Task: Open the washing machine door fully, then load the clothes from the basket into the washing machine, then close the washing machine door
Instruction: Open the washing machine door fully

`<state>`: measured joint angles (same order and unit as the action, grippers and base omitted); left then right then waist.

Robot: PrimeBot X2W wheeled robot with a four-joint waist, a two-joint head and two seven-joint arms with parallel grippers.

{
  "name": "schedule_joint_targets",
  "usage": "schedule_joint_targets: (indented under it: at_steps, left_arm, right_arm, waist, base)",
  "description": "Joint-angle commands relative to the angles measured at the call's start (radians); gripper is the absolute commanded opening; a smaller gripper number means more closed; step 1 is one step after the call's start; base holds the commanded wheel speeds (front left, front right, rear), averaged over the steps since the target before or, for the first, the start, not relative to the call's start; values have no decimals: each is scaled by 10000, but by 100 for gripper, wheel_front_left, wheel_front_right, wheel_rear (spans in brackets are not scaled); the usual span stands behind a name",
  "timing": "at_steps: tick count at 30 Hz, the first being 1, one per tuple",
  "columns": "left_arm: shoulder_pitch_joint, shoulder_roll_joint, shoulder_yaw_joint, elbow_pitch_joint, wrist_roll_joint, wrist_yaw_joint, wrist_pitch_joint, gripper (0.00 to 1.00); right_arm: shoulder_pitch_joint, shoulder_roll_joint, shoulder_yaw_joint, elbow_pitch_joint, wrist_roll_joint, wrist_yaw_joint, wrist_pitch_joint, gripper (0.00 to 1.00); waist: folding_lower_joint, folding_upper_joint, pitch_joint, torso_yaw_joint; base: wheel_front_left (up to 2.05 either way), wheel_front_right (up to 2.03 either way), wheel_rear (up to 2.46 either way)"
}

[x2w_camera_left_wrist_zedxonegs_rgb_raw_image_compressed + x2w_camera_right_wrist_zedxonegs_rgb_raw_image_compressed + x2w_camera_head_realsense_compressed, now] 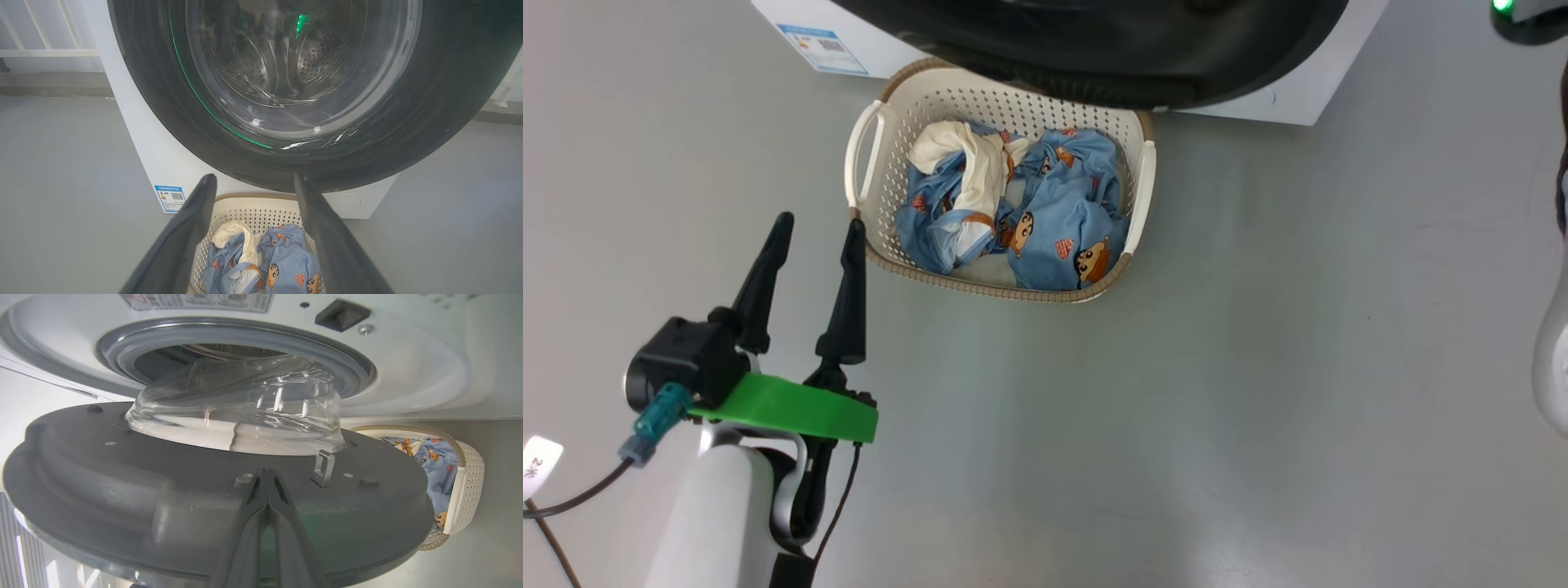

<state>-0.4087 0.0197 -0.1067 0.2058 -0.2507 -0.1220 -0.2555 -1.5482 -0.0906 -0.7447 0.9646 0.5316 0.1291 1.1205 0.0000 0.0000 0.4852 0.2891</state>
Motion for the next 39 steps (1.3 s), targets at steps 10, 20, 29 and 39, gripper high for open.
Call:
schedule_joint_targets:
  at_steps: [10, 20, 29, 39]
  left_arm:
    - [332, 306, 430, -314, 256, -7, -63, 100]
    - [421, 306, 421, -316, 268, -20, -63, 100]
    - [500, 306, 374, -286, 294, -37, -63, 100]
    - [589, 306, 336, -336, 305, -52, -63, 100]
  right_arm:
    - [763, 403, 1044, -382, 1138, 16, 1605, 0]
    - [1900, 403, 2888, -986, 2890, 16, 2137, 0]
    - [3240, 403, 5557, -1635, 5417, 16, 2151, 0]
    - [4938, 403, 8793, -3051, 7973, 16, 1193, 0]
  waist:
    - [0, 0, -495, -285]
    - [0, 0, -791, -367]
    - [0, 0, -1083, -315]
    - [0, 0, -1277, -401]
  base:
    - [0, 0, 0]
    - [0, 0, 0]
    - [0, 0, 0]
    - [0, 0, 0]
